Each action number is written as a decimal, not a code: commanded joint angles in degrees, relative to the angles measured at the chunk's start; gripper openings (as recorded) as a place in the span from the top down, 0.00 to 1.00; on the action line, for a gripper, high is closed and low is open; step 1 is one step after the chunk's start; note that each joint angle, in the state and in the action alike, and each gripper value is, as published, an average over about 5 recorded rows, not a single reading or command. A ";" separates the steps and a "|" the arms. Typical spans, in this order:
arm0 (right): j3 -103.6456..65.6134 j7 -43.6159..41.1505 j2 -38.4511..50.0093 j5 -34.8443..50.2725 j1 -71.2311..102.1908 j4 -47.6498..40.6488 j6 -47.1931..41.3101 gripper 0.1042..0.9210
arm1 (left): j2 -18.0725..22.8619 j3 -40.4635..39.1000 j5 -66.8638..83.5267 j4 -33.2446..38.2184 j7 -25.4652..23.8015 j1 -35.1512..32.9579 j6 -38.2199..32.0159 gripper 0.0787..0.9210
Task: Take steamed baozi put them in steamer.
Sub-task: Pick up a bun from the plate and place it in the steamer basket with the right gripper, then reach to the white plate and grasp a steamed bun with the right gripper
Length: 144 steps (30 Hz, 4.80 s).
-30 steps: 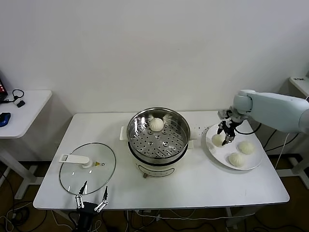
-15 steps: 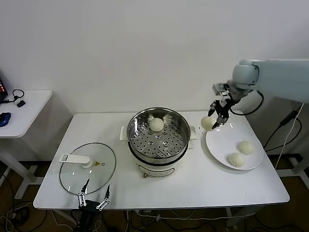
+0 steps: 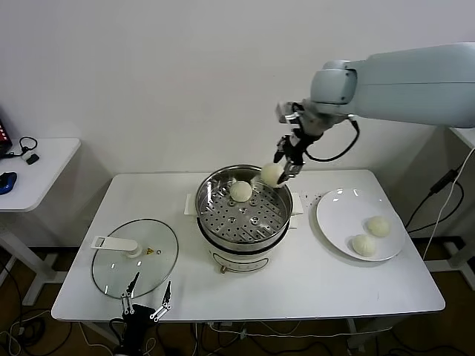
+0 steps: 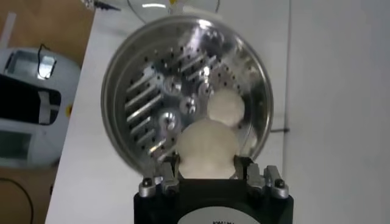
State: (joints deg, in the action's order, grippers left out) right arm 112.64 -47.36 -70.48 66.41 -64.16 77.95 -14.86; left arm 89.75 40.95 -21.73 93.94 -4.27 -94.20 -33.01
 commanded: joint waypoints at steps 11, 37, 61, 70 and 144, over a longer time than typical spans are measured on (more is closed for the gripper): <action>-6.75 2.13 -14.17 -0.44 18.29 -13.72 -3.94 0.38 | 0.41 0.91 0.53 0.77 -0.30 0.29 0.56 0.12; -6.29 2.23 -16.00 -4.69 20.86 -16.41 -3.87 0.33 | 0.82 1.06 0.82 0.34 -0.74 0.80 0.89 0.12; 3.63 -14.19 9.22 -9.86 5.09 -8.96 12.50 0.12 | 0.86 0.88 0.40 0.91 -0.61 0.12 0.88 0.12; 7.06 -19.77 17.36 -22.18 6.33 -11.53 21.83 0.12 | 1.29 0.73 -0.61 0.34 -0.50 -0.06 0.72 0.12; -17.57 -14.40 23.74 -45.42 41.56 -28.34 20.41 0.12 | 2.30 1.73 -1.29 -2.51 -0.08 1.02 0.68 0.12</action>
State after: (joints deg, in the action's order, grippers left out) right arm 95.50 -61.77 -46.75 21.36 -23.02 49.85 5.56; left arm 92.15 42.76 -22.93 91.42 -4.35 -93.21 -32.38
